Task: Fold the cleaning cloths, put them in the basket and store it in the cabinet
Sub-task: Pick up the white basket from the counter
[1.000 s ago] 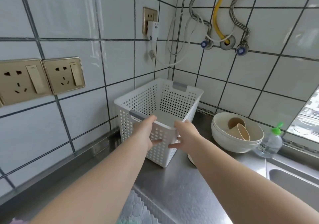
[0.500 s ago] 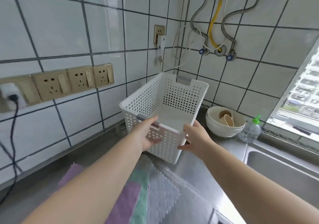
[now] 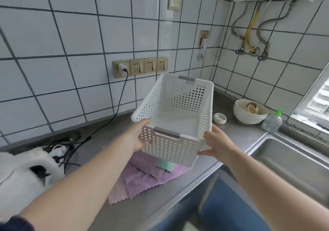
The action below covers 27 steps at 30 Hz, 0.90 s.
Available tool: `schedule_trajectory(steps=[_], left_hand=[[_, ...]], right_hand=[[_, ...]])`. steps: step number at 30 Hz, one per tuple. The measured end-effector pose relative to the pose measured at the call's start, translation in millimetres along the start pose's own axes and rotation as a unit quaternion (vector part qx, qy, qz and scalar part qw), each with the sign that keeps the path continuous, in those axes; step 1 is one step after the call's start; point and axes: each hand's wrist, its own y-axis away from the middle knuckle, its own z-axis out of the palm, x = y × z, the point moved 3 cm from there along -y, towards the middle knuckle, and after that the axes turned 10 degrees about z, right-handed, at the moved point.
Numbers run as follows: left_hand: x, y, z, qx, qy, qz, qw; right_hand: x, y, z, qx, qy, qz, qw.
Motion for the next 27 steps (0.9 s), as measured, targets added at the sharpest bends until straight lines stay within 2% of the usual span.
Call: schedule_trajectory(steps=[9,16,19,27], left_hand=[[-16,110,-97,0.083,-0.012,0.006,0.996],[-37,150,-154,0.078,-0.022,0.009,0.997],[-40,168,-174,0.071,-0.057,-0.01,0.996],[-46,208,-201,0.085,-0.148,0.023,0.985]], right_hand=[[29,51,58,-0.04,0.049,0.009,0.998],[52,89,92,-0.05,0.057,0.024,0.997],[66,113,102,-0.061,0.066,0.026,0.996],[114,167,107,-0.06,0.072,0.056,0.994]])
